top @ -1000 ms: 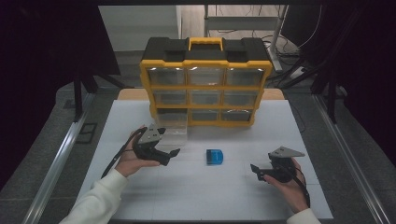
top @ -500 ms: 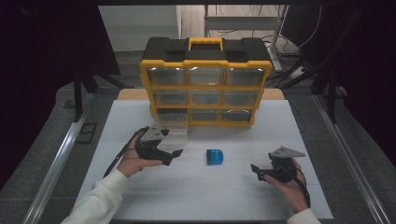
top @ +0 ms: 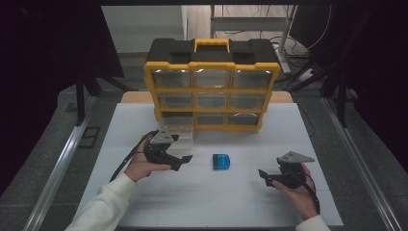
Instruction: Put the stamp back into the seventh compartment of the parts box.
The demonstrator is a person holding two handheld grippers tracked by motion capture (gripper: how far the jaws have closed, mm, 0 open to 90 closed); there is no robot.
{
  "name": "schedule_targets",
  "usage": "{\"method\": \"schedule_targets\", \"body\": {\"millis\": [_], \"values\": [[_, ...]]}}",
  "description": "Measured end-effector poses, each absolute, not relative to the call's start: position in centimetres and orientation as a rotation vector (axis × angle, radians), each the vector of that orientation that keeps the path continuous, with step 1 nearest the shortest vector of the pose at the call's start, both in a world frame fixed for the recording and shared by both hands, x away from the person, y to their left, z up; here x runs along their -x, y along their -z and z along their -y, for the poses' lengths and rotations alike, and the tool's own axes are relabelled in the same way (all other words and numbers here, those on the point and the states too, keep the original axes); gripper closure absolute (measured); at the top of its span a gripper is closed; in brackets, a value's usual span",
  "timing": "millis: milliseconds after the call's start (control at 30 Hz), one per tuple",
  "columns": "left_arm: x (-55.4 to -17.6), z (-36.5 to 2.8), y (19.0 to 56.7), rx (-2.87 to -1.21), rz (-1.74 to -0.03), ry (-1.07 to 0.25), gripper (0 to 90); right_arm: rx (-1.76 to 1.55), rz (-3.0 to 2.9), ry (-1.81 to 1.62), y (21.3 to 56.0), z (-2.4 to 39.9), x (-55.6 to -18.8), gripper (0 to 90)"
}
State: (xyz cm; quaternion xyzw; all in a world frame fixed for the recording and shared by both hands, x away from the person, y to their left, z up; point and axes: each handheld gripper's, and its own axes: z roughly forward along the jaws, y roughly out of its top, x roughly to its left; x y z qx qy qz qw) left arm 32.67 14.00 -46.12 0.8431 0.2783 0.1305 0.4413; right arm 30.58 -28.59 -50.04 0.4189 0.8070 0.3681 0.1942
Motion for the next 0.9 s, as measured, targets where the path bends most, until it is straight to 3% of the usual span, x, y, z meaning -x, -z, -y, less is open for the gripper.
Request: {"method": "schedule_targets", "body": {"millis": [900], "values": [[-34.1,-9.9,46.4,-2.162,-0.6,-0.237,11.2,-1.171,-2.268,-1.03,50.1,28.5,-30.6,13.7]]}}
